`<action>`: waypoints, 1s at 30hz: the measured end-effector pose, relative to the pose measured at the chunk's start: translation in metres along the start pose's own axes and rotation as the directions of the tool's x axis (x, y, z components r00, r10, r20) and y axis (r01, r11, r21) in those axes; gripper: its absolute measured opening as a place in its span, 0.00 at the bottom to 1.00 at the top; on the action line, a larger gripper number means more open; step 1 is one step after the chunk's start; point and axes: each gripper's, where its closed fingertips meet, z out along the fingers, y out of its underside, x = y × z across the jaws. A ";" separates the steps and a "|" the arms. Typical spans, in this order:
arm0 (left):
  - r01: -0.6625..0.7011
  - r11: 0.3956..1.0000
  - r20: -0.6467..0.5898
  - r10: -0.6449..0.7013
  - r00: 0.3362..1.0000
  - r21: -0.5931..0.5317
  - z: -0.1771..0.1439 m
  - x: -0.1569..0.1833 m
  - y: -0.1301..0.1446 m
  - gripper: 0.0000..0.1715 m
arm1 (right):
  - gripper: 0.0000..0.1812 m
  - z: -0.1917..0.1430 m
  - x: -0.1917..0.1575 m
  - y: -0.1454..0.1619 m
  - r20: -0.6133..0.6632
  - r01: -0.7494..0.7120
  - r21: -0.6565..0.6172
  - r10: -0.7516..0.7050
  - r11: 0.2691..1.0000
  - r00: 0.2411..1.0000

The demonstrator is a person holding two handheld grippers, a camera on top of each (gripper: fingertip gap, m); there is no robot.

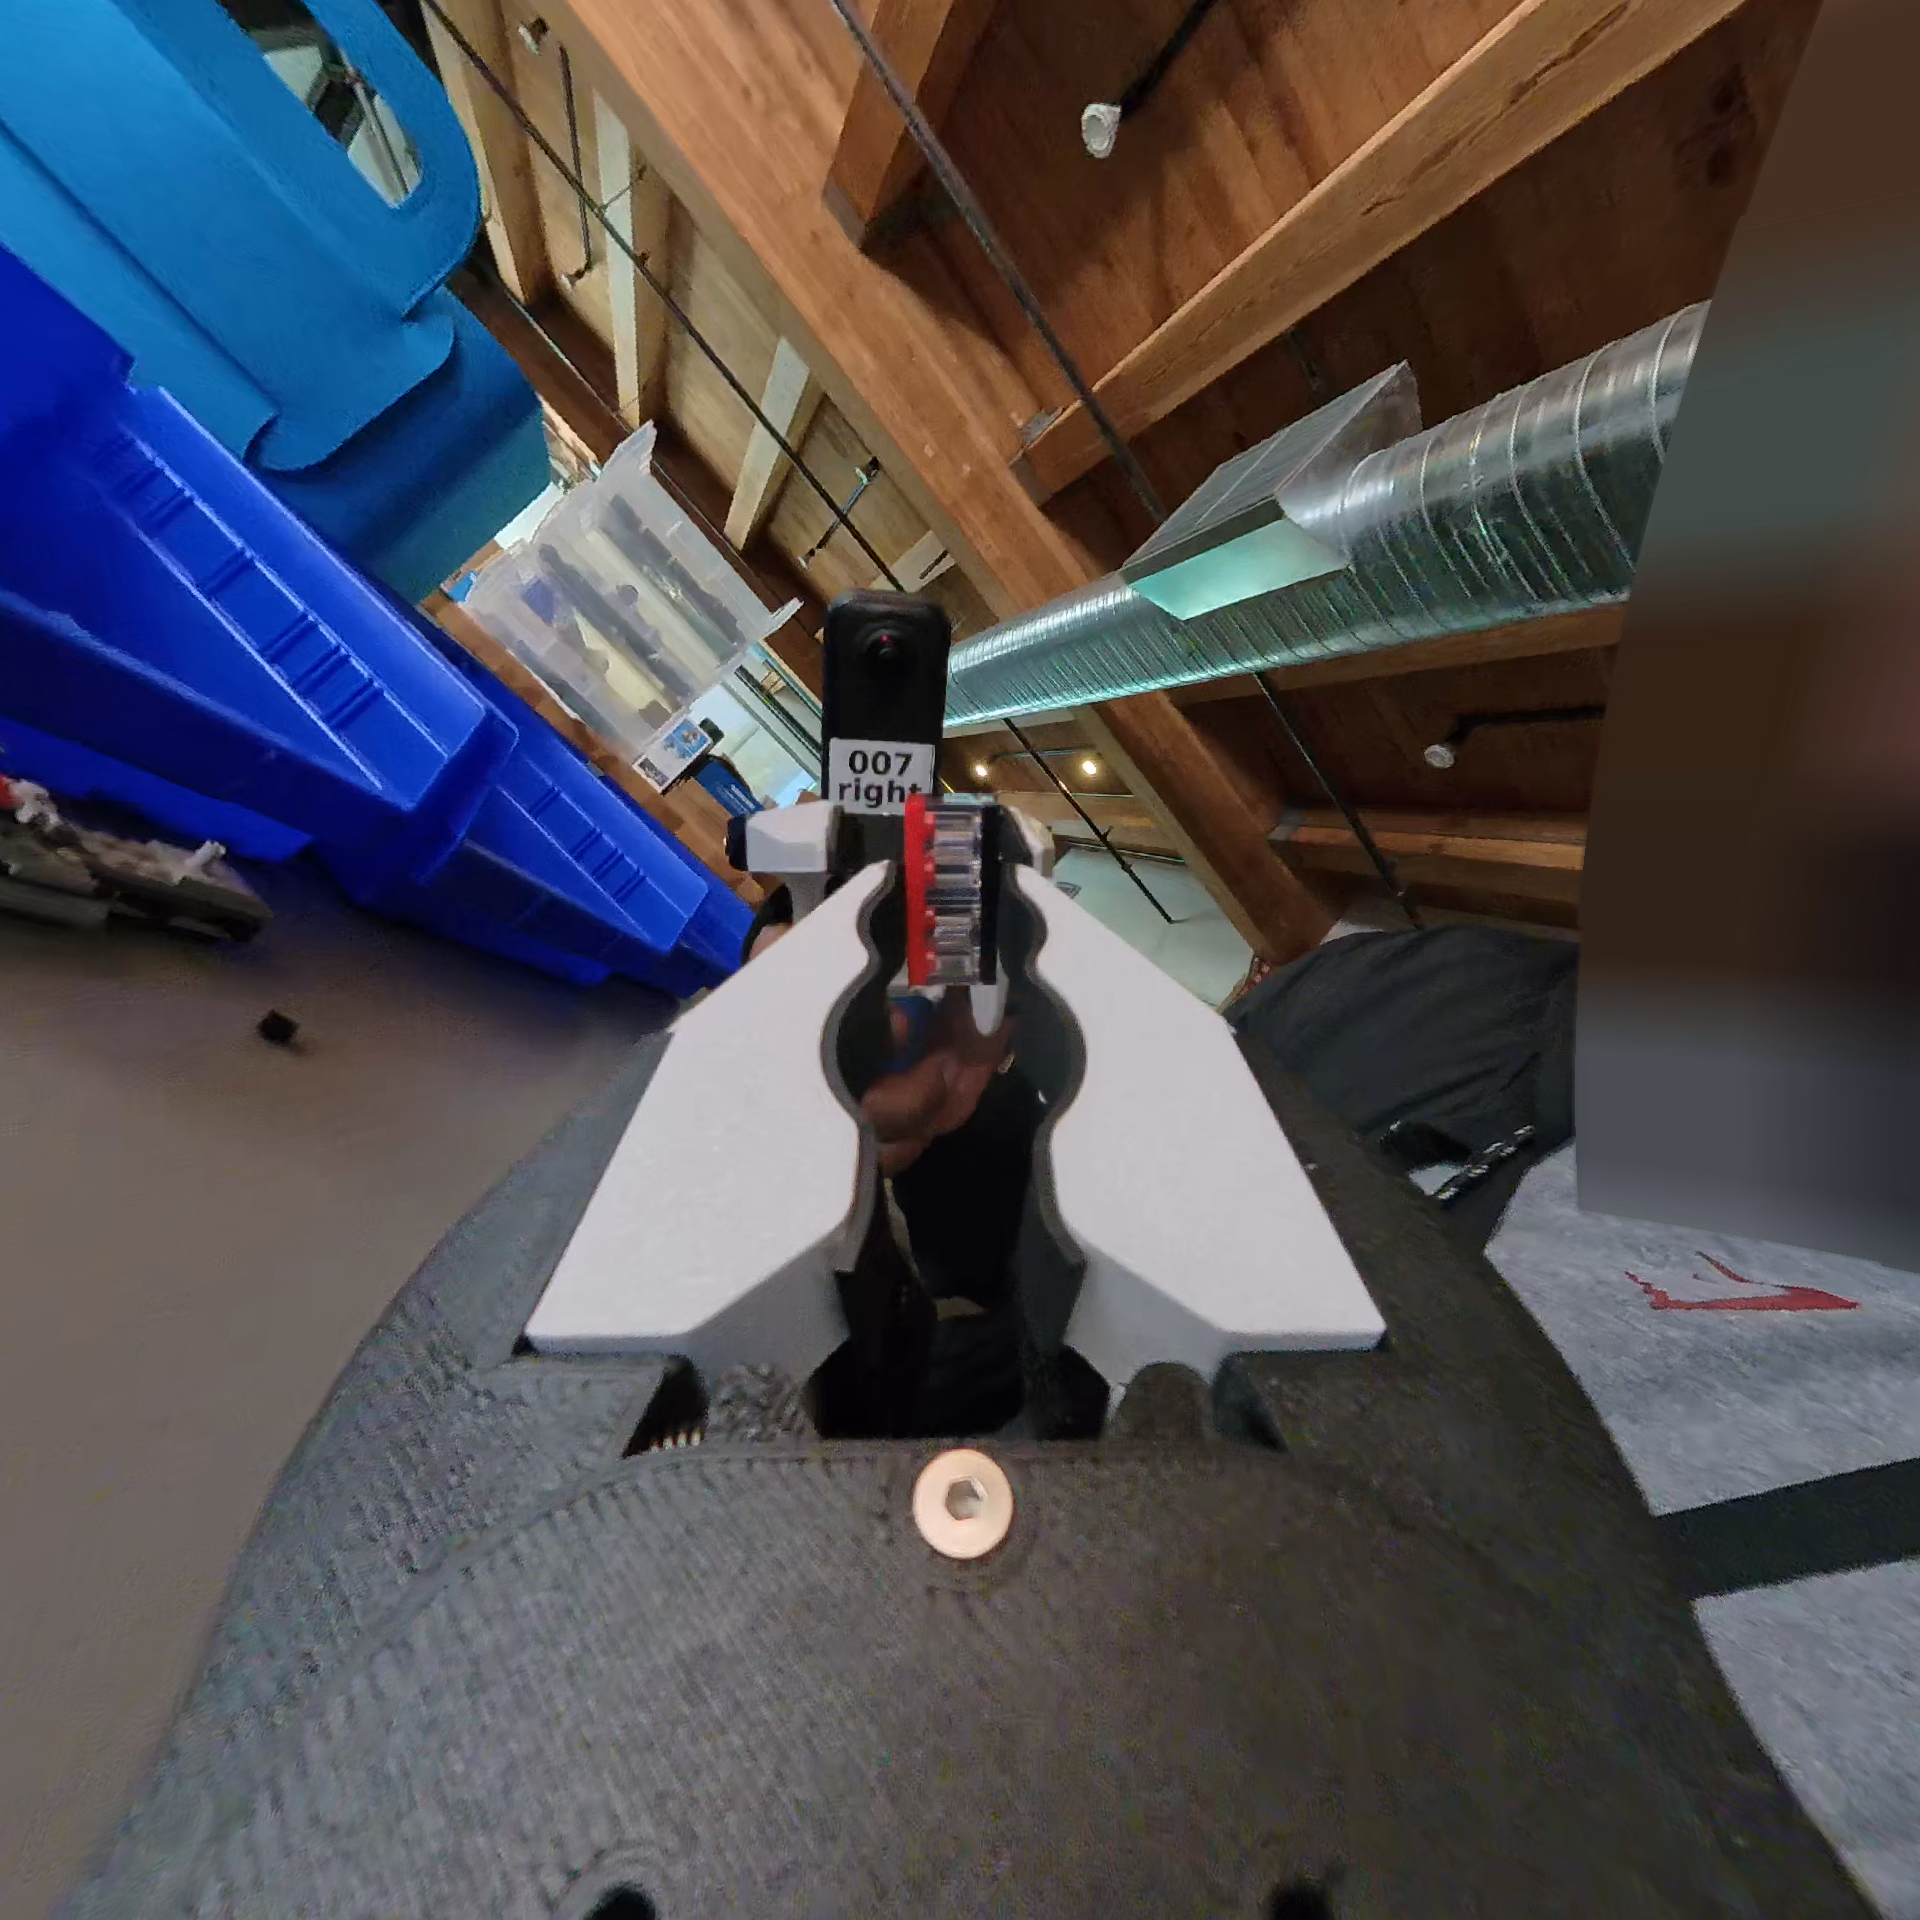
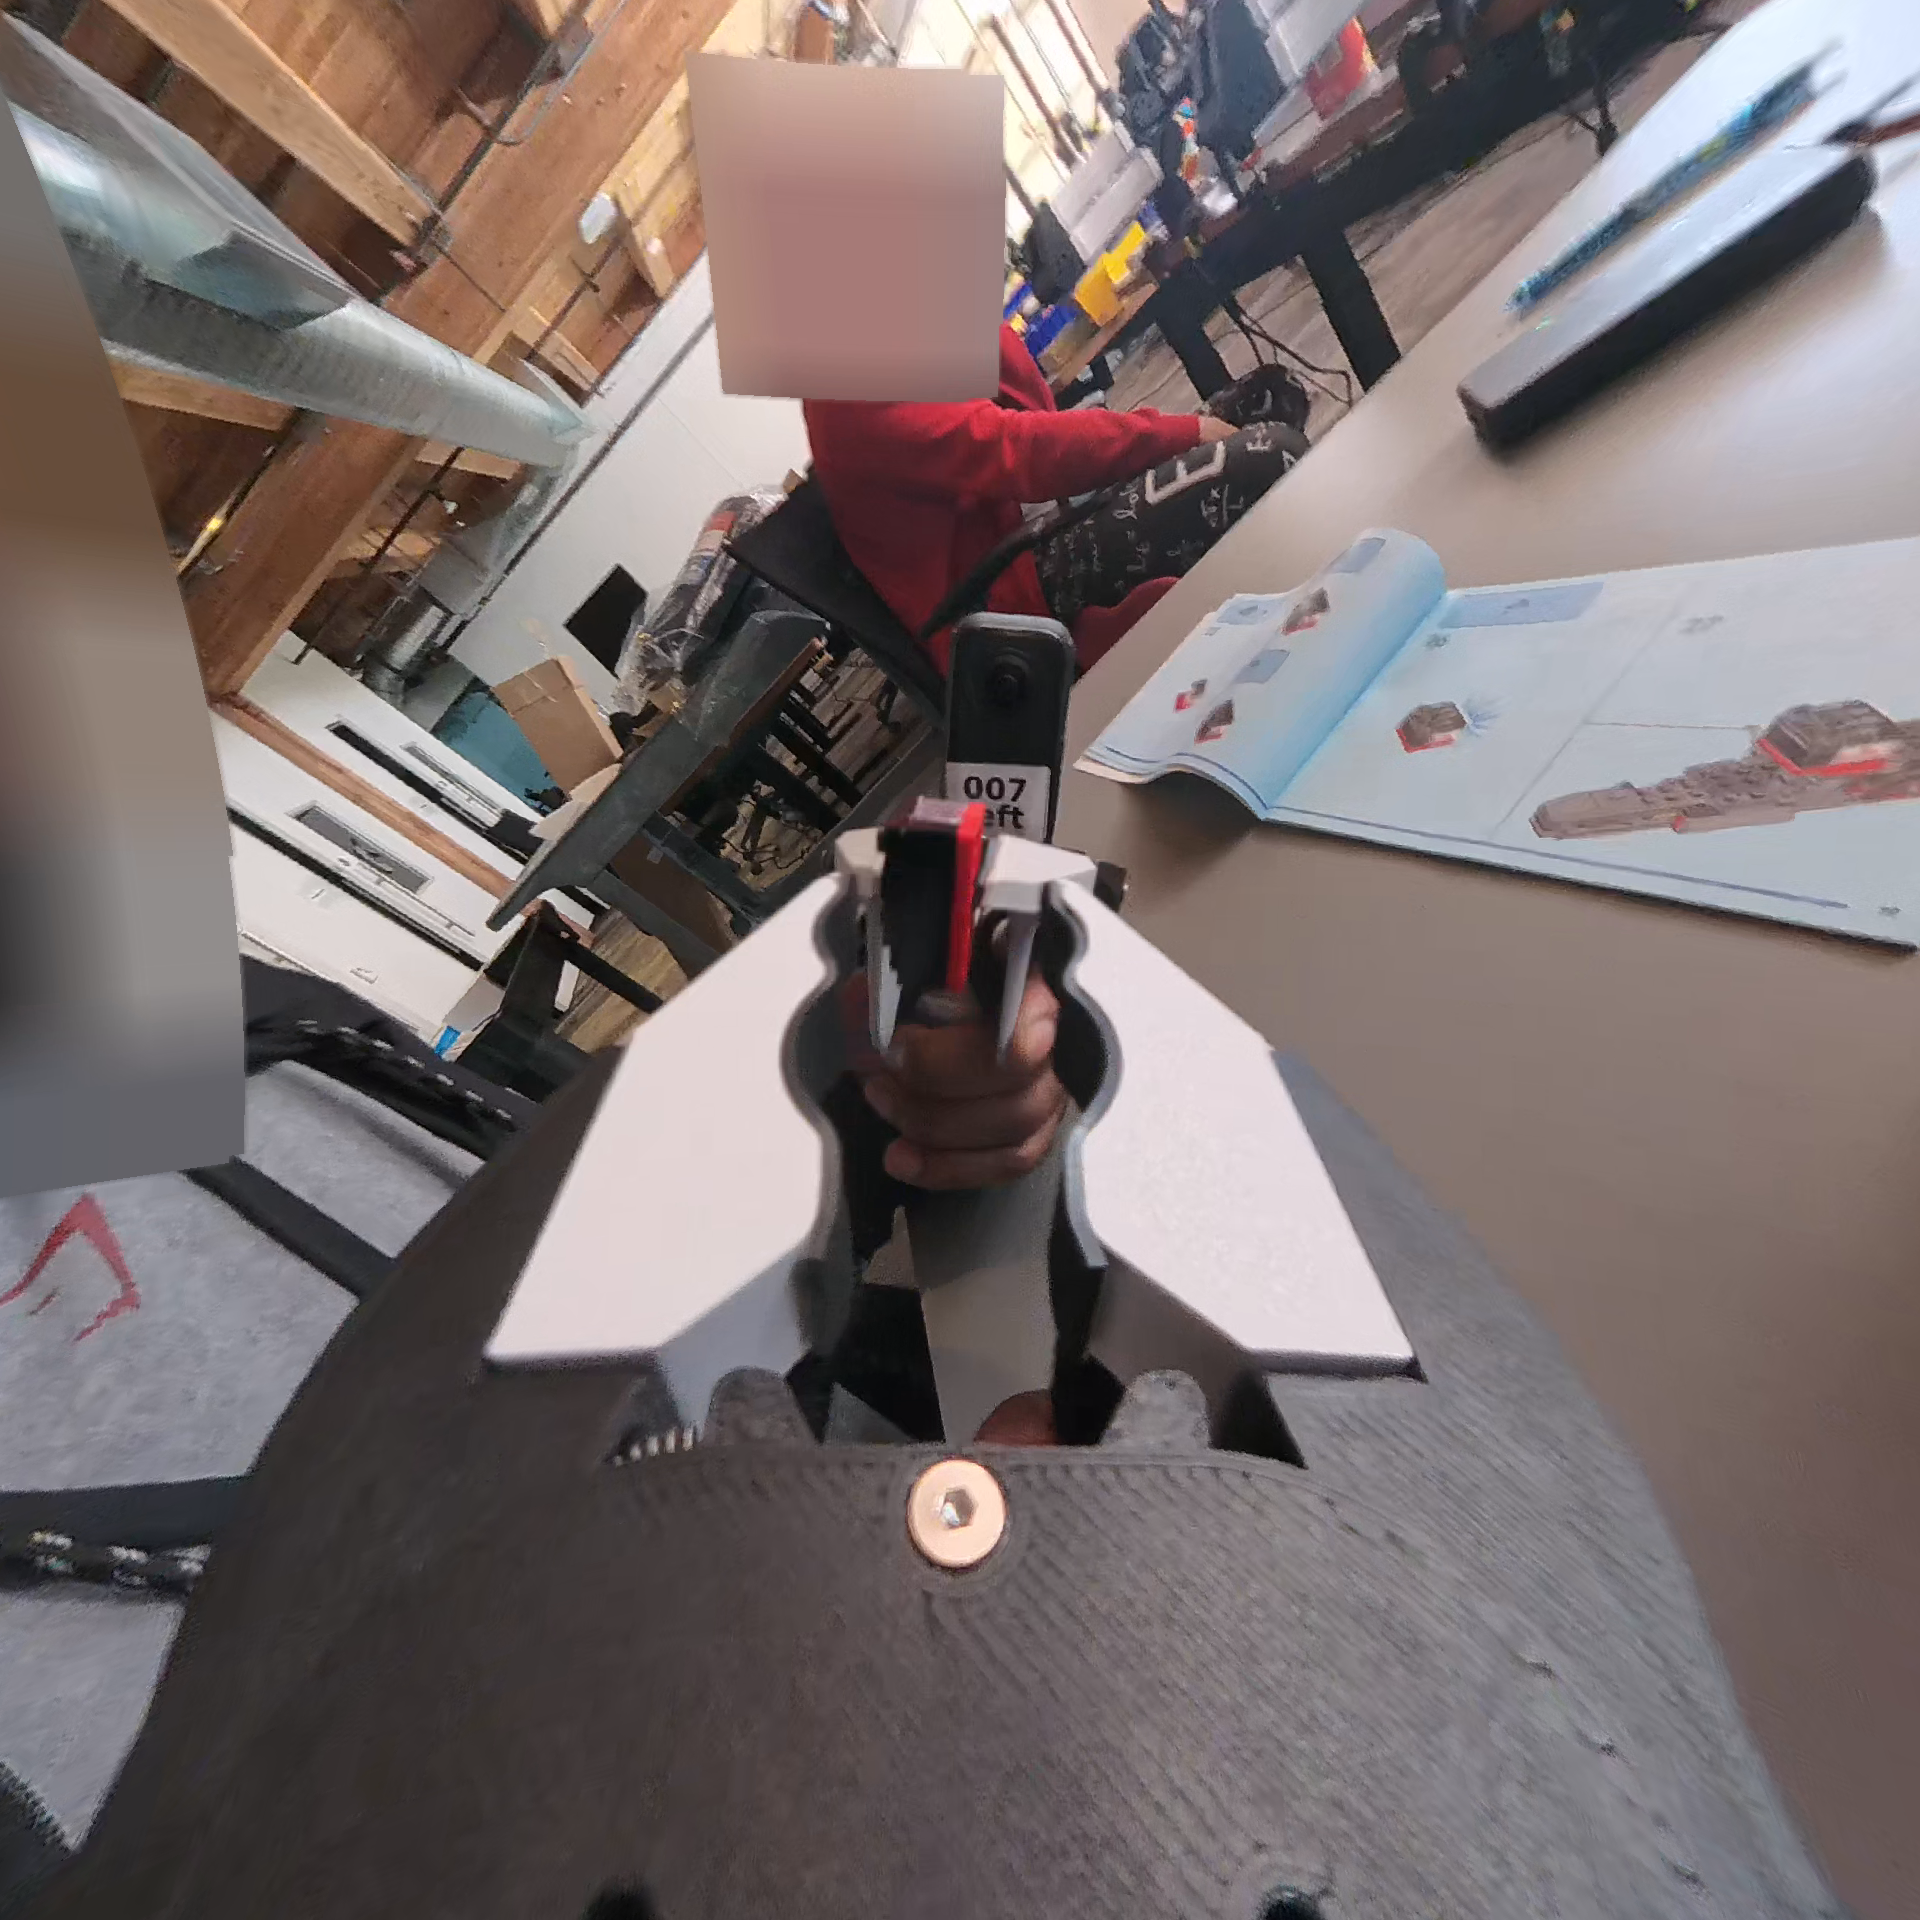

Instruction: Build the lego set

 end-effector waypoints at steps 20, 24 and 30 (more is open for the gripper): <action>-0.226 0.973 0.014 0.227 0.974 -0.054 0.003 0.014 0.003 0.10 | 0.10 0.003 -0.019 -0.008 -0.022 0.147 0.055 -0.146 0.988 0.989; -0.298 0.952 0.031 0.301 0.953 -0.074 0.003 0.016 0.004 0.10 | 0.10 0.003 -0.022 -0.008 -0.019 0.161 0.070 -0.160 0.985 0.987; -0.340 0.936 0.052 0.345 0.937 -0.092 0.004 0.016 0.004 0.11 | 0.11 0.002 -0.022 -0.007 -0.021 0.145 0.088 -0.143 0.986 0.989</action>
